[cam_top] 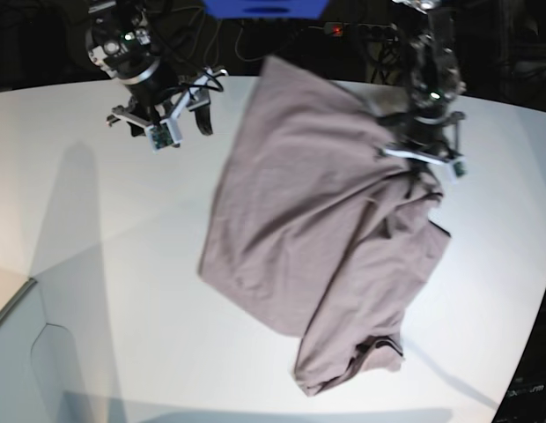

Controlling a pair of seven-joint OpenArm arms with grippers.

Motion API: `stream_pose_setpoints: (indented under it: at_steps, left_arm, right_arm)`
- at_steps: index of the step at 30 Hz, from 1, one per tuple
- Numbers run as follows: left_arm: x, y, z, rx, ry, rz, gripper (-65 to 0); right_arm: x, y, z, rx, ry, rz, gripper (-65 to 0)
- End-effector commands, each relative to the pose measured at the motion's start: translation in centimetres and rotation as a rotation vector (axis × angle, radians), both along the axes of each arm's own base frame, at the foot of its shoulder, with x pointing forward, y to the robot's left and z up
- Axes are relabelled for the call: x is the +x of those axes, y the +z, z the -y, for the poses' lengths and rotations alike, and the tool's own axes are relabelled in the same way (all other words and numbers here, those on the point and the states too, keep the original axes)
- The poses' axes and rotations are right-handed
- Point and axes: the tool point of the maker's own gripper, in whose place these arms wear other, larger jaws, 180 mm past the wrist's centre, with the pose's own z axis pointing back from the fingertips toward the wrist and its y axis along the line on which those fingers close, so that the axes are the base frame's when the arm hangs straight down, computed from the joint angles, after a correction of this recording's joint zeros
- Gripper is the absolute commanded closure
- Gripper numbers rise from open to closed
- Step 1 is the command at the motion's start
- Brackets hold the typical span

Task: Layout the t-shirt on the table in an organized manner, then fold the t-shirt properly
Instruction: 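Drag the shirt with the left gripper and regrasp with the right gripper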

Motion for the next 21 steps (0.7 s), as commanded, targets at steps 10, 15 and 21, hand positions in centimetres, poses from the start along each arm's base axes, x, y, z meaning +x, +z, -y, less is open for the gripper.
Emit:
stream_pose_setpoints:
  at_steps: [10, 15, 21]
  left_arm:
    - [11.4, 11.6, -6.5, 0.160, 0.015, 0.306, -0.3]
    - [15.3, 15.5, -6.1, 0.158, 0.017, 0.403, -1.9]
    - [16.8, 15.7, -6.5, 0.131, 0.038, 0.409, -22.4]
  right_arm:
    - [-0.2, 0.0, -1.7, 0.037, 0.033, 0.005, -32.6]
    - [-0.2, -0.5, -1.7, 0.034, 0.032, -0.007, -32.6]
    - [-0.1, -0.5, -1.6, 0.031, 0.034, -0.004, -32.6]
